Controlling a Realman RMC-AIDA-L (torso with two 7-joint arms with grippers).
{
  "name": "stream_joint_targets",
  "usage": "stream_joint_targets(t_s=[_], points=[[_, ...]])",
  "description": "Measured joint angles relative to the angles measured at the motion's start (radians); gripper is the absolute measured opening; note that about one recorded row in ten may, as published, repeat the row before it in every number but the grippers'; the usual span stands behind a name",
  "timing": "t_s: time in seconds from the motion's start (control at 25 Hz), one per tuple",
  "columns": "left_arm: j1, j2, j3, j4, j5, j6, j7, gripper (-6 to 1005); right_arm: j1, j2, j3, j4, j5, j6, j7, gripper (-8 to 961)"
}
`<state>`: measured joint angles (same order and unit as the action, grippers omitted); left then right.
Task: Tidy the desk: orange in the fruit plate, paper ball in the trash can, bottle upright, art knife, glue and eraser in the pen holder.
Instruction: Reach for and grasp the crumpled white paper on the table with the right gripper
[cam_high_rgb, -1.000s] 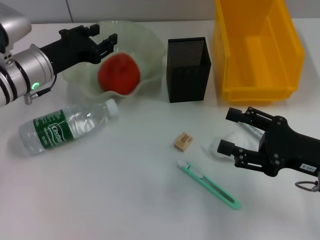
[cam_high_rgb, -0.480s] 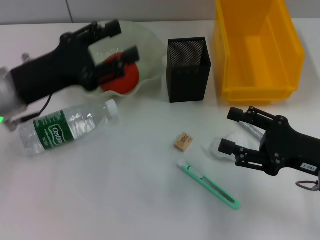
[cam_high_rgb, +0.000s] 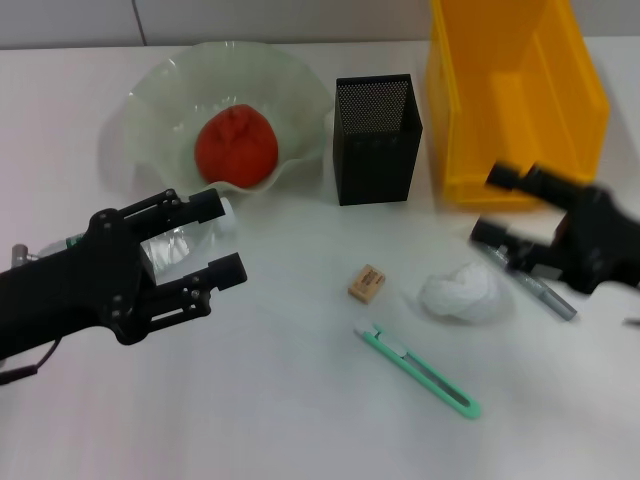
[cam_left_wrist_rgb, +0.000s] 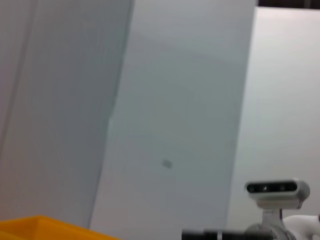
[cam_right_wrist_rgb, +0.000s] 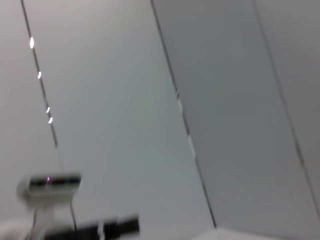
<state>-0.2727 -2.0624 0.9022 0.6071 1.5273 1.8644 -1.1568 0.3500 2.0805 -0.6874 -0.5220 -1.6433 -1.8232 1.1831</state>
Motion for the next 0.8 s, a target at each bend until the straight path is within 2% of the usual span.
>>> stream_joint_targets(t_s=[0.04, 0.16, 0.2, 0.24, 0.4, 0.44, 0.8], points=[[0.002, -0.001, -0.006, -0.023, 0.002, -0.001, 0.012, 728, 0.0, 0.0, 0.0, 0.0, 0.0, 0.0, 0.0, 807], [-0.005, 0.002, -0.003, -0.056, 0.02, -0.002, 0.027, 729, 0.017, -0.001, 0.007, -0.138, 0.021, -0.025, 0.164, 807], [-0.007, 0.002, -0.002, -0.058, 0.028, -0.002, 0.027, 729, 0.031, -0.002, 0.004, -0.221, 0.021, -0.031, 0.25, 806], [-0.008, 0.001, -0.002, -0.059, 0.044, -0.004, 0.027, 729, 0.031, -0.002, 0.004, -0.221, 0.021, -0.031, 0.25, 806], [-0.009, -0.003, 0.001, -0.062, 0.084, -0.032, 0.029, 729, 0.069, -0.003, 0.001, -0.409, 0.012, -0.024, 0.465, 806], [-0.009, -0.003, 0.001, -0.062, 0.084, -0.032, 0.029, 730, 0.069, -0.003, 0.001, -0.409, 0.012, -0.024, 0.465, 806], [0.0, -0.004, 0.005, -0.071, 0.107, -0.056, 0.03, 731, 0.181, -0.005, -0.004, -0.652, -0.199, -0.012, 0.748, 806]])
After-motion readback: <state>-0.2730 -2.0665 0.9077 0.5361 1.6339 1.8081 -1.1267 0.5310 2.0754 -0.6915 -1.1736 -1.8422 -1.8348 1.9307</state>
